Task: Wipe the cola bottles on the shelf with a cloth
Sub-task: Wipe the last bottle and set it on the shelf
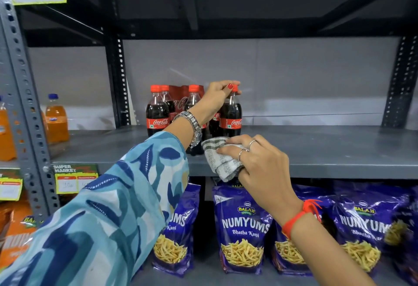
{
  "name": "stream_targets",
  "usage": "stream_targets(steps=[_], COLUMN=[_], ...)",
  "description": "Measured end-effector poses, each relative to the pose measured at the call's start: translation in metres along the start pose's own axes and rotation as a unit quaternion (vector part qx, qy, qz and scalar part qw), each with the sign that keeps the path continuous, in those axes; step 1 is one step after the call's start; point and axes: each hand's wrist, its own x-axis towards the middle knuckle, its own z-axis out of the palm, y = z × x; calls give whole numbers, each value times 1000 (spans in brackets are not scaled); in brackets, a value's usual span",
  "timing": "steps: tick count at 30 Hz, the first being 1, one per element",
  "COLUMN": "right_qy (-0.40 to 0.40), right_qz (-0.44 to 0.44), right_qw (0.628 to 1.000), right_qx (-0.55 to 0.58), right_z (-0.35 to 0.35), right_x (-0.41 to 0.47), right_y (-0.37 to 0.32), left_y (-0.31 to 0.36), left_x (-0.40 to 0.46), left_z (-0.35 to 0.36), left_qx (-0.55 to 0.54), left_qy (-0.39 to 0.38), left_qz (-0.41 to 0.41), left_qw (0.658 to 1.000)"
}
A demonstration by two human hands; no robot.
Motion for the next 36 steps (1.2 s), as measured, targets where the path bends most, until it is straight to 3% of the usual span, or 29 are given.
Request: stream_targets(steps=[6, 11, 21, 36], right_qy=[5, 6, 29, 52], right_qz=[5, 6, 21, 70], right_qw=[1000, 1000, 999, 993], right_qx=[-2, -4, -5, -85], right_z=[3, 5, 7, -1], right_x=[3, 2, 2, 11], right_y=[4, 3, 5, 49], left_y=[-4, 7, 11, 18], left_x=[2, 3, -3, -7], left_z=[-2, 2, 3, 5], left_qx=[5, -20, -159, -108], left_qy=[14, 29, 49, 39], left_qz=[0, -48, -72, -76], left_qw=[1000, 998, 983, 990])
